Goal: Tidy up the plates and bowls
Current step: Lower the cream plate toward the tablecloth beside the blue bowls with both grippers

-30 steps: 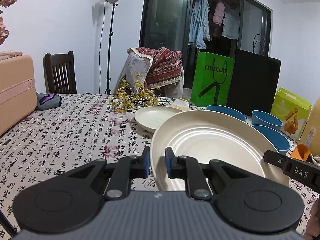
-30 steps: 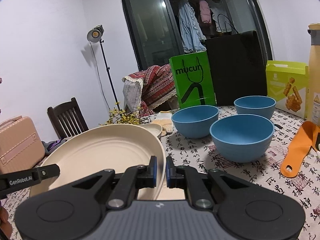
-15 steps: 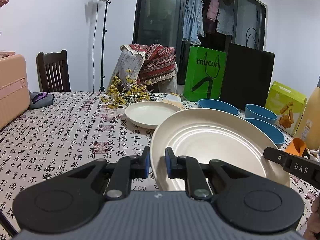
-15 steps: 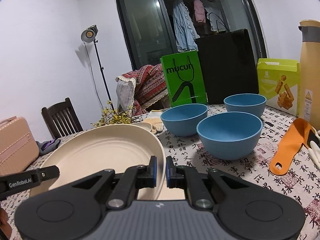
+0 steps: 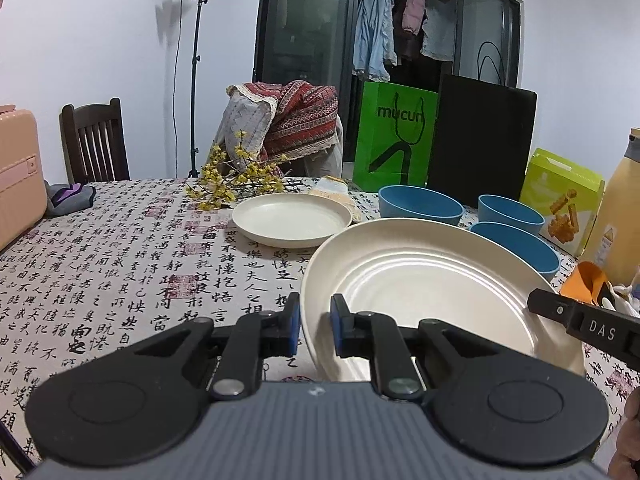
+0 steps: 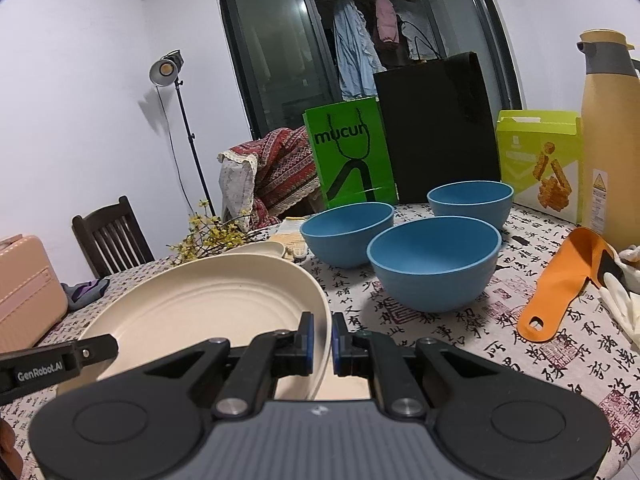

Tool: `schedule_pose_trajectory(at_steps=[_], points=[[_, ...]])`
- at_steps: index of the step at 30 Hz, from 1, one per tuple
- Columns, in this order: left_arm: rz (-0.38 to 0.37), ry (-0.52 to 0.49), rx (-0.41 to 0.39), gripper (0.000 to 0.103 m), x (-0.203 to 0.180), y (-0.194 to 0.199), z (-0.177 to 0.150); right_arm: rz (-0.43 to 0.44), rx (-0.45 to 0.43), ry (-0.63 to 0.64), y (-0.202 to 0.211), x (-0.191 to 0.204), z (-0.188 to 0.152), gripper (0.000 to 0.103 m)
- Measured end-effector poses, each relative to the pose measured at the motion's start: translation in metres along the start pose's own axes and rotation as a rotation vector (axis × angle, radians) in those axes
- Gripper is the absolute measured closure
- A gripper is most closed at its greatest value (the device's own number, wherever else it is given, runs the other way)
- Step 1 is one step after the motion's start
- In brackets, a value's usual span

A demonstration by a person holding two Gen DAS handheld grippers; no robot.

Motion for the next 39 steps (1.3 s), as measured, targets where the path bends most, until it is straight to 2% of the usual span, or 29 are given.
schedule_pose_trajectory(at_steps=[23, 39], points=[[-0.027, -0.049, 0.051, 0.088, -0.021, -0.015, -0.027, -0.043, 0.032, 0.029, -0.005, -0.024, -0.019, 0.094], [-0.037, -0.104, 0.094, 0.086, -0.025, -0.029, -0.041, -0.026, 0.063, 0.091, -0.015, -0.030, -0.031, 0.094]])
Point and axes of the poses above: each gripper's, at about its wrist camera, not at the fingertips, and y roughly against the way its jaws point, x to its left, z to its top, the point moved 8 cm from there along -y, roughly the way its jaws point, and after that the axes turned 13 degrees about -x, right-handed, at the moved point
